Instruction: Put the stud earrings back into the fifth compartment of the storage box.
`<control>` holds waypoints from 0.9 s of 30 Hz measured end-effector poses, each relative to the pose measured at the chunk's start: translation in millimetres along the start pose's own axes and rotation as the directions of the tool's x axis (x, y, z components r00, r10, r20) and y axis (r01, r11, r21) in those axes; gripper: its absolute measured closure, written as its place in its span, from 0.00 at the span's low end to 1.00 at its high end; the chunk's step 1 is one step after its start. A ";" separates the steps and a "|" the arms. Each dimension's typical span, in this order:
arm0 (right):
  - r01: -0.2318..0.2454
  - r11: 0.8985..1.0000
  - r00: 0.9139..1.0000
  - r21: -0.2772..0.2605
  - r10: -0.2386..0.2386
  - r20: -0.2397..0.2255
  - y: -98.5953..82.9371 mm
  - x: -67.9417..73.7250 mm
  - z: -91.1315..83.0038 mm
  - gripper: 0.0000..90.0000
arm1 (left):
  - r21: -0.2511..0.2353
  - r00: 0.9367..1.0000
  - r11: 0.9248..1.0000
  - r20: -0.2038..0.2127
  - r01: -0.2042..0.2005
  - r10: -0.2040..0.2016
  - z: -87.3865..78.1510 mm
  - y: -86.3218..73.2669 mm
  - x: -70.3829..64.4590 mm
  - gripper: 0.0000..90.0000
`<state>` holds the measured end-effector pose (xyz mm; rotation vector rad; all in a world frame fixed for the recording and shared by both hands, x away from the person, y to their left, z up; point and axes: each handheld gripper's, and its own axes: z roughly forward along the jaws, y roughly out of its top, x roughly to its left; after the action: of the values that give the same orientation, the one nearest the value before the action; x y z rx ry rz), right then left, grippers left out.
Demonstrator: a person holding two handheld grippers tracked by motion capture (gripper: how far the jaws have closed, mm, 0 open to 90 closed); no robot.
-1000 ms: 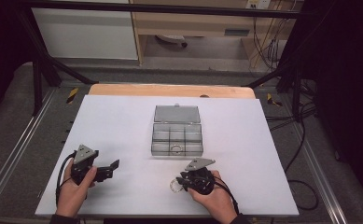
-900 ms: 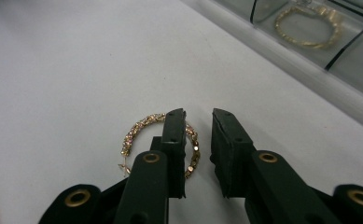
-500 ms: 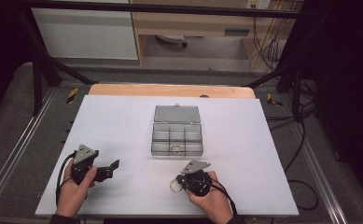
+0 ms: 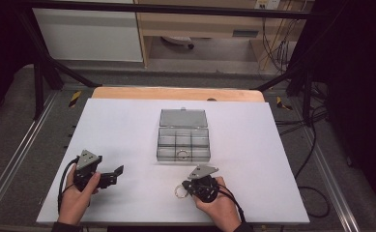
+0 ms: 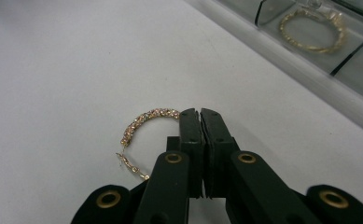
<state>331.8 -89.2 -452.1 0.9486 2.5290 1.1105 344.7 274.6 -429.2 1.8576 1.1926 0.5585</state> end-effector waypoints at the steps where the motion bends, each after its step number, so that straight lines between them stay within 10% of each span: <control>1: 0.000 1.000 1.000 -0.001 0.000 0.000 0.2 -0.4 -0.1 0.98 | 0.000 1.000 1.000 -0.001 0.001 -0.001 0.0 0.0 -0.1 0.09; 27: -0.031 0.999 0.999 -0.043 0.031 0.008 9.5 -11.6 -9.3 0.98 | 0.005 1.000 1.000 0.001 -0.003 0.003 0.3 -0.3 0.8 0.09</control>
<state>341.1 -97.2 -439.4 0.9828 2.4810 1.1625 345.2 275.2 -429.7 1.8640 1.1920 0.5567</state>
